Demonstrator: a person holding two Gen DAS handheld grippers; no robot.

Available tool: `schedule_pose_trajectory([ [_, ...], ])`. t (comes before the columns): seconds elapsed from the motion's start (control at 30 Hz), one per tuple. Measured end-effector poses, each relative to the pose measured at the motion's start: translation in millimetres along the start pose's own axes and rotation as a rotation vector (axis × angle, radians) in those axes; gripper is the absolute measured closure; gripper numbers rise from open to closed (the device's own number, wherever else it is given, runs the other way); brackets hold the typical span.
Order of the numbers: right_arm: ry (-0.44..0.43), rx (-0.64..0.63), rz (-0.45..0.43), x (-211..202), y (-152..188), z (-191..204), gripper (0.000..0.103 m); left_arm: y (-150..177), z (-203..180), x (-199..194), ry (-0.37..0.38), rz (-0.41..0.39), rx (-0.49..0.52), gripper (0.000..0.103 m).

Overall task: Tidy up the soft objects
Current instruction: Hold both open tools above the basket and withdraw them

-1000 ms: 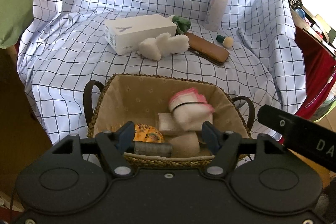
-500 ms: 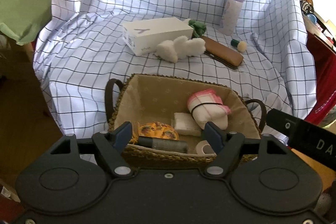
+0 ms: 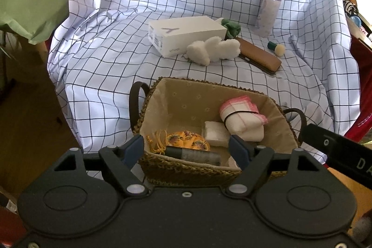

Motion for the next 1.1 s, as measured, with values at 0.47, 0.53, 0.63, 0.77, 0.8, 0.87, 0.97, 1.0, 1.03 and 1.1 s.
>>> schedule_pose_trajectory([
  [0.47, 0.001, -0.007, 0.024, 3.0, 3.2, 0.3, 0.017, 1.2, 2.5, 0.2, -0.012, 0.002, -0.004, 0.024],
  [0.53, -0.001, -0.008, 0.027, 3.5, 3.5, 0.3, 0.017, 1.3, 2.5, 0.2, -0.012, 0.002, -0.003, 0.024],
  [0.63, -0.002, -0.009, 0.032, 4.5, 4.2, 0.1, 0.017, 1.4, 3.2, 0.1, -0.015, 0.003, -0.003, 0.023],
  [0.77, -0.003, -0.016, 0.042, 6.7, 5.6, 0.9, 0.017, 1.1, 5.2, -0.1, -0.018, 0.001, -0.004, 0.019],
  [0.8, -0.004, -0.02, 0.044, 7.3, 6.1, 1.7, 0.017, 0.9, 5.7, -0.5, -0.021, -0.002, -0.004, 0.018],
  [0.87, -0.007, -0.03, 0.047, 8.5, 6.8, 3.3, 0.017, 0.2, 6.2, -0.6, -0.028, -0.005, 0.001, 0.018],
  [0.97, -0.015, -0.046, 0.051, 11.4, 7.2, 4.2, 0.017, -1.2, 6.3, 0.4, -0.039, -0.008, 0.006, 0.018],
  [1.0, -0.017, -0.046, 0.051, 12.5, 6.8, 3.7, 0.017, -2.0, 6.1, 1.1, -0.045, -0.008, 0.008, 0.018],
  [1.03, -0.02, -0.045, 0.052, 13.5, 6.2, 3.1, 0.017, -3.0, 6.0, 2.0, -0.051, -0.008, 0.009, 0.018],
  [1.1, -0.027, -0.042, 0.057, 15.7, 5.0, 1.2, 0.017, -5.3, 5.3, 3.6, -0.058, -0.008, 0.013, 0.018],
])
Point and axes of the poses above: each gripper's, at about its wrist camera, not at the fingertips, and x roughly the way its jaws point, z to its left, y to its underside, the point moved 9 cm from there along x, roughly the way its jaws point, and after that the axes turned 5 degrees about y, right-handed, at the moved point
